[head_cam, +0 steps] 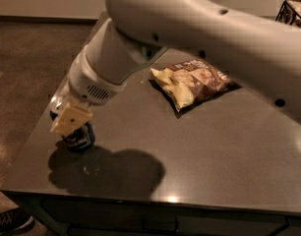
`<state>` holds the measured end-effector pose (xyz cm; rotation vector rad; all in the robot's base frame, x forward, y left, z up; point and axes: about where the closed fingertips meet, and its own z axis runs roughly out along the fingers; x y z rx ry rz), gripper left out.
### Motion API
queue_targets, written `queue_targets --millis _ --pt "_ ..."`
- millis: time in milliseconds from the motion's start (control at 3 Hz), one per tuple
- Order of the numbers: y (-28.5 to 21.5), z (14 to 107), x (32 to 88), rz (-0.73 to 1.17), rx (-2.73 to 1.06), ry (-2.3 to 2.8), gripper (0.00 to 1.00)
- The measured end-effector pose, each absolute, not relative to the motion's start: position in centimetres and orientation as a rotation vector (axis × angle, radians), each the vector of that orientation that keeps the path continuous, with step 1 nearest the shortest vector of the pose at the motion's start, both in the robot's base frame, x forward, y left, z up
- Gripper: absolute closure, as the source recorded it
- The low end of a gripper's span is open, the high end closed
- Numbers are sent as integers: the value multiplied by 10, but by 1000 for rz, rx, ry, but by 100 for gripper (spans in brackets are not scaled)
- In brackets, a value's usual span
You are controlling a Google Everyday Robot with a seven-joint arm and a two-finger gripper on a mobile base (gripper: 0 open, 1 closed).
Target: Pick pepsi can
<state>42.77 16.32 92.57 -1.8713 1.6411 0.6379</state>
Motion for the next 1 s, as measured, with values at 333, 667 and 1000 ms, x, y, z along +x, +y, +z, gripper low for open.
queue_targets --millis 333,667,1000 --pt "130 959 461 651 -1813 1655 100" --pt "84 1006 484 664 -1738 1624 100" --pt "81 1010 484 662 -1732 1618 100"
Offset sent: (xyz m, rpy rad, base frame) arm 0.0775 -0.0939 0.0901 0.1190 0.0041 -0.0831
